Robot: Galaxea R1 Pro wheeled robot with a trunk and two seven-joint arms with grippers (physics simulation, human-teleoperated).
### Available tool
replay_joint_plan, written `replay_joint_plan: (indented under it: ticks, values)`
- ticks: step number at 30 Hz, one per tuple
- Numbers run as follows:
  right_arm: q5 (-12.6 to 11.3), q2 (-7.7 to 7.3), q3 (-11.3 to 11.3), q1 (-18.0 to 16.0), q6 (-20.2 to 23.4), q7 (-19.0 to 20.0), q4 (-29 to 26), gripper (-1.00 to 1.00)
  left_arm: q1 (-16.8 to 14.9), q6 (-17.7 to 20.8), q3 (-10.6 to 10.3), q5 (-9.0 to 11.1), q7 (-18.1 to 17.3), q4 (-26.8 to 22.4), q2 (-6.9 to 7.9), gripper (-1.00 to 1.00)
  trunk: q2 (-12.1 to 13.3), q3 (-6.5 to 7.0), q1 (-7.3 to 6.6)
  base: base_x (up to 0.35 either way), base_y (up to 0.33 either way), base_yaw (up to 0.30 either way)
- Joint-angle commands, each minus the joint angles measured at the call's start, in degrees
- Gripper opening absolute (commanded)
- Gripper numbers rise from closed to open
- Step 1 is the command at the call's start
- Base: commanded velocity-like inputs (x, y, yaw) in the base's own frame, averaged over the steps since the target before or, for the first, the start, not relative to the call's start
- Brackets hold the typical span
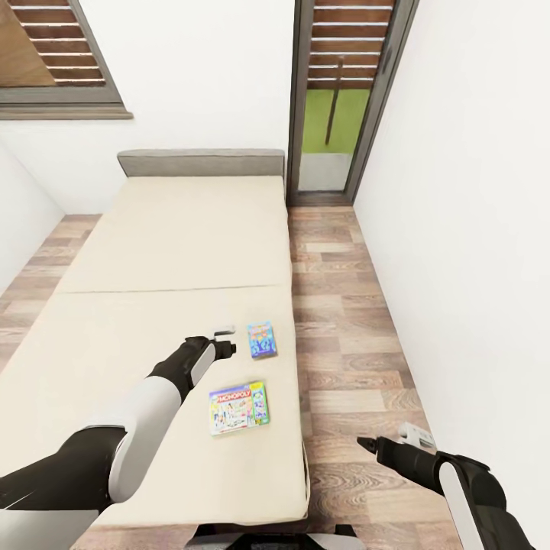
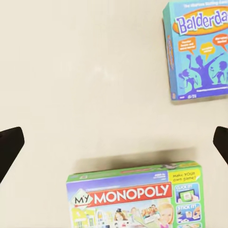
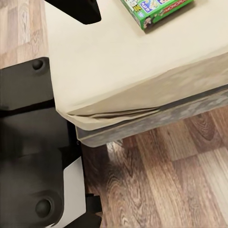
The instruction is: Put all the toys in the child's room - the three board games (two on the bed and one on the table), the two jigsaw puzzles on the table, and the tennis ball on the table - inside the toy box on the table in the child's room.
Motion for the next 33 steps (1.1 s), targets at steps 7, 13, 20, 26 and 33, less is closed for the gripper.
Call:
replay_joint_plan:
  ticks: [7, 13, 20, 26, 33]
  values:
    - [0.46, -0.04, -0.09, -0.04, 0.26, 0.56, 0.03, 1.0, -0.02, 0.22, 0.29, 0.44, 0.31, -0.1, -0.05, 1.0, -0.1, -0.73, 0.03, 0.0, 0.0, 0.0]
    - [0.4, -0.07, -0.5, -0.04, 0.18, 0.66, 0.69, 1.0, -0.02, 0.21, 0.28, 0.44, 0.31, -0.1, -0.63, 1.0, -0.1, -1.28, 0.03, 0.0, 0.0, 0.0]
    - [0.45, -0.13, -2.35, -0.04, 0.19, 0.84, 1.88, 1.0, -0.02, 0.27, 0.28, 0.44, 0.31, -0.1, -1.07, 1.0, -0.1, -1.93, 0.03, 0.0, 0.0, 0.0]
    - [0.19, -0.63, -2.83, -0.04, 0.19, 0.9, 2.15, 1.0, -0.02, 0.29, 0.16, 0.44, 0.31, -0.1, -1.16, 1.0, -0.1, -2.49, 0.03, 0.0, 0.0, 0.0]
    - [-0.02, -0.92, -2.97, -0.04, 0.12, 0.91, 2.49, 1.0, -0.02, 0.31, 0.04, 0.44, 0.31, -0.1, -1.44, 1.0, -0.1, -3.13, 0.03, 0.0, 0.0, 0.0]
